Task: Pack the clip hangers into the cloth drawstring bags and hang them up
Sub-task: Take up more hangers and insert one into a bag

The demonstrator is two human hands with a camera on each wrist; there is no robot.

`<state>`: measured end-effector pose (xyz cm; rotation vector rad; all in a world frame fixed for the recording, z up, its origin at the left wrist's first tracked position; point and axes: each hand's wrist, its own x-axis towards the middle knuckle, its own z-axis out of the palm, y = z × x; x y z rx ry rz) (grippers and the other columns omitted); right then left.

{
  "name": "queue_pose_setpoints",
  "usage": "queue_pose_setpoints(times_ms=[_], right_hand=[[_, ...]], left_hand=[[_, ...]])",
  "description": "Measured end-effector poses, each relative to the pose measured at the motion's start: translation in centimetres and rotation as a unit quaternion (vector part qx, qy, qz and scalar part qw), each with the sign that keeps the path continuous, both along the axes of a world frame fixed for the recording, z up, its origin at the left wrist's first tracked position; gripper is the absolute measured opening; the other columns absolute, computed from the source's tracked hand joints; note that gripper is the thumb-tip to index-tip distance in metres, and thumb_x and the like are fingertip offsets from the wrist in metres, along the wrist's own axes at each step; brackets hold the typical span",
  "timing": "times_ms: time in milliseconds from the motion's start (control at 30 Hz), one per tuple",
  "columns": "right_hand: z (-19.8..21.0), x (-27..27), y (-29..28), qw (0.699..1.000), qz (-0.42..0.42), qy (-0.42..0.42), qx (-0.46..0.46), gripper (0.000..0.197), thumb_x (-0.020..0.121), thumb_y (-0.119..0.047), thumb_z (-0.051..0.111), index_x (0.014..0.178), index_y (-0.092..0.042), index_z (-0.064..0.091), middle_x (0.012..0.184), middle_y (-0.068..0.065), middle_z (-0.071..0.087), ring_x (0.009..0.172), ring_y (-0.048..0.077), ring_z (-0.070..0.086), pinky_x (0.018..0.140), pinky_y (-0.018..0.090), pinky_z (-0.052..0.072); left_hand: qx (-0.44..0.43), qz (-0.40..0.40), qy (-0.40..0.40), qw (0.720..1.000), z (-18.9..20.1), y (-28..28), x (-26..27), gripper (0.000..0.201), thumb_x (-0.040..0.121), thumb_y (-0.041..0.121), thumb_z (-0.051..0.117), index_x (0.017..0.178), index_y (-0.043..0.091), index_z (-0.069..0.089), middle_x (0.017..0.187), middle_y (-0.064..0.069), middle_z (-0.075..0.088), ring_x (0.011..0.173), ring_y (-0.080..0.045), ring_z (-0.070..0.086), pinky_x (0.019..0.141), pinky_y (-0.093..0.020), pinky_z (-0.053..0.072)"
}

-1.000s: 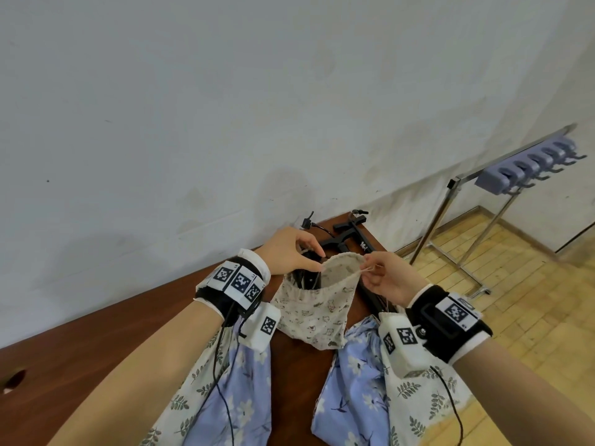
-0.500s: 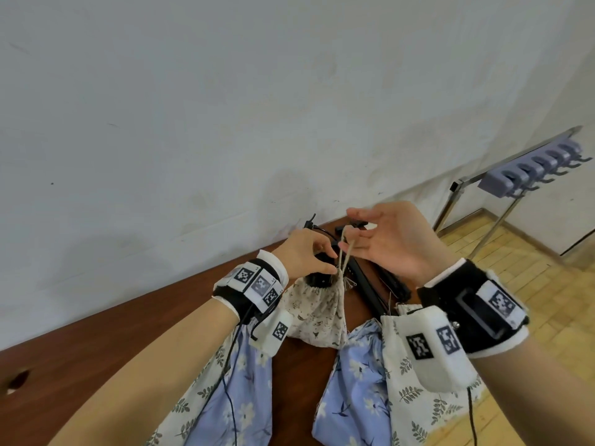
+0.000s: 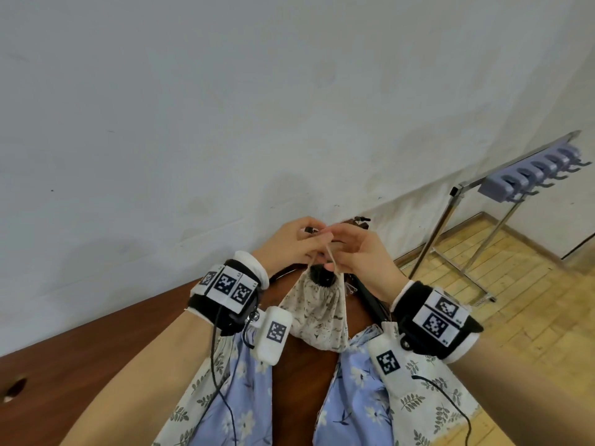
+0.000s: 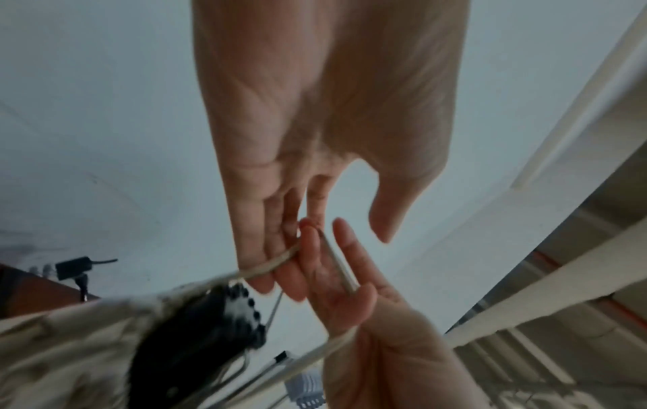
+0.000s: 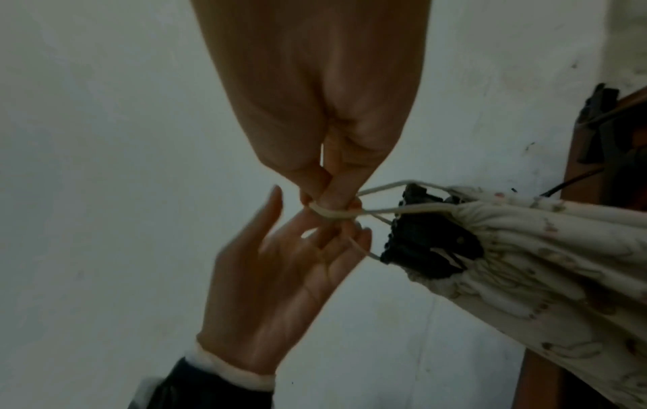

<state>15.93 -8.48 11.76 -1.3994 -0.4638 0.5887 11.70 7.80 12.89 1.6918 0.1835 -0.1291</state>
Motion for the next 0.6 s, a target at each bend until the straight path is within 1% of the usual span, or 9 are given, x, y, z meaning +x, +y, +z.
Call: queue_pose_setpoints(times_ms=[100, 167, 267, 333, 367, 433, 500, 567, 600], right_hand=[[0.1, -0.1, 1.0, 0.999, -0.032, -0.033, -0.02, 0.04, 0.083, 0.007, 0.069, 0.119, -0.009, 0.062, 0.11, 0.007, 0.072, 0.084, 0.021, 0.072, 0.057, 0.023, 0.055], [-0.2, 0.1, 1.5, 0.991, -0.071, -0.094, -0.068, 0.032, 0.084, -0.002, 0.07, 0.114, -0.013, 0.066, 0.102, 0.004, 0.074, 0.076, 0.021, 0.071, 0.053, 0.022, 0.052], [-0.8, 0.5, 1.9, 0.979, -0.124, -0.113, -0.117, 0.028, 0.085, -0.012, 0.07, 0.113, -0.013, 0.067, 0.099, 0.004, 0.072, 0.075, 0.012, 0.07, 0.055, 0.02, 0.053], [-1.2, 0.5, 2.1, 0.984, -0.097, -0.066, -0.133, 0.034, 0.086, -0.012, 0.068, 0.12, -0.01, 0.063, 0.099, 0.011, 0.07, 0.077, 0.013, 0.069, 0.059, 0.021, 0.056], [-1.3, 0.3, 2.1, 0.987, -0.077, -0.039, -0.132, 0.033, 0.087, -0.009, 0.066, 0.12, -0.008, 0.062, 0.094, 0.014, 0.068, 0.075, 0.014, 0.067, 0.06, 0.02, 0.055], [-1.4, 0.0, 2.2, 0.994, -0.04, 0.012, -0.098, 0.026, 0.088, -0.005, 0.065, 0.114, -0.004, 0.063, 0.083, 0.015, 0.064, 0.067, 0.016, 0.061, 0.057, 0.021, 0.051], [-1.3, 0.1, 2.2, 0.996, -0.022, 0.05, -0.064, 0.017, 0.09, -0.001, 0.061, 0.107, -0.001, 0.065, 0.083, 0.015, 0.065, 0.058, 0.014, 0.056, 0.057, 0.022, 0.047], [-1.0, 0.6, 1.9, 0.996, -0.026, 0.064, -0.051, 0.017, 0.091, 0.004, 0.055, 0.104, 0.0, 0.066, 0.086, 0.016, 0.068, 0.053, 0.011, 0.052, 0.06, 0.024, 0.046], [-0.8, 0.8, 1.9, 0.996, -0.022, 0.067, -0.045, 0.018, 0.092, 0.006, 0.053, 0.104, 0.001, 0.065, 0.086, 0.016, 0.068, 0.054, 0.011, 0.052, 0.061, 0.023, 0.047]], left_hand=[[-0.121, -0.003, 0.036, 0.992, 1.1, 0.3, -0.3, 0.036, 0.093, 0.031, 0.058, 0.118, 0.007, 0.049, 0.102, -0.022, 0.062, 0.085, -0.032, 0.065, 0.083, -0.047, 0.057], [-0.17, 0.003, 0.034, 0.985, 1.3, 0.9, -0.4, 0.041, 0.085, 0.032, 0.057, 0.117, 0.009, 0.048, 0.102, -0.022, 0.058, 0.083, -0.028, 0.064, 0.08, -0.045, 0.056], [-0.2, -0.01, 0.027, 0.979, 1.5, 0.9, -0.4, 0.033, 0.087, 0.013, 0.05, 0.12, 0.01, 0.048, 0.109, -0.026, 0.06, 0.092, -0.029, 0.062, 0.084, -0.044, 0.054], [-0.12, -0.026, 0.038, 0.992, 1.5, 0.6, -0.5, 0.041, 0.088, -0.008, 0.046, 0.125, 0.009, 0.048, 0.114, -0.024, 0.063, 0.098, -0.027, 0.065, 0.082, -0.035, 0.058], [-0.048, -0.037, 0.032, 0.998, 1.3, 0.5, -0.5, 0.048, 0.085, -0.015, 0.046, 0.126, 0.009, 0.049, 0.108, -0.02, 0.067, 0.094, -0.02, 0.066, 0.076, -0.027, 0.059], [0.13, -0.062, -0.016, 0.989, 1.2, 0.5, -0.5, 0.052, 0.08, -0.017, 0.052, 0.122, 0.013, 0.055, 0.092, -0.011, 0.072, 0.081, -0.005, 0.065, 0.066, -0.015, 0.053], [0.238, -0.015, -0.088, 0.967, 1.0, 1.4, -0.3, 0.046, 0.076, -0.011, 0.055, 0.111, 0.017, 0.063, 0.079, -0.004, 0.074, 0.071, -0.004, 0.063, 0.064, -0.011, 0.046], [0.212, 0.048, -0.121, 0.969, -0.2, 3.0, 0.1, 0.042, 0.071, -0.007, 0.058, 0.107, 0.015, 0.064, 0.084, 0.001, 0.072, 0.075, -0.006, 0.062, 0.064, -0.01, 0.044], [0.167, 0.019, -0.104, 0.98, -0.7, 3.4, 0.1, 0.048, 0.069, -0.006, 0.063, 0.114, 0.014, 0.06, 0.096, 0.003, 0.069, 0.088, -0.008, 0.061, 0.07, -0.011, 0.046]])
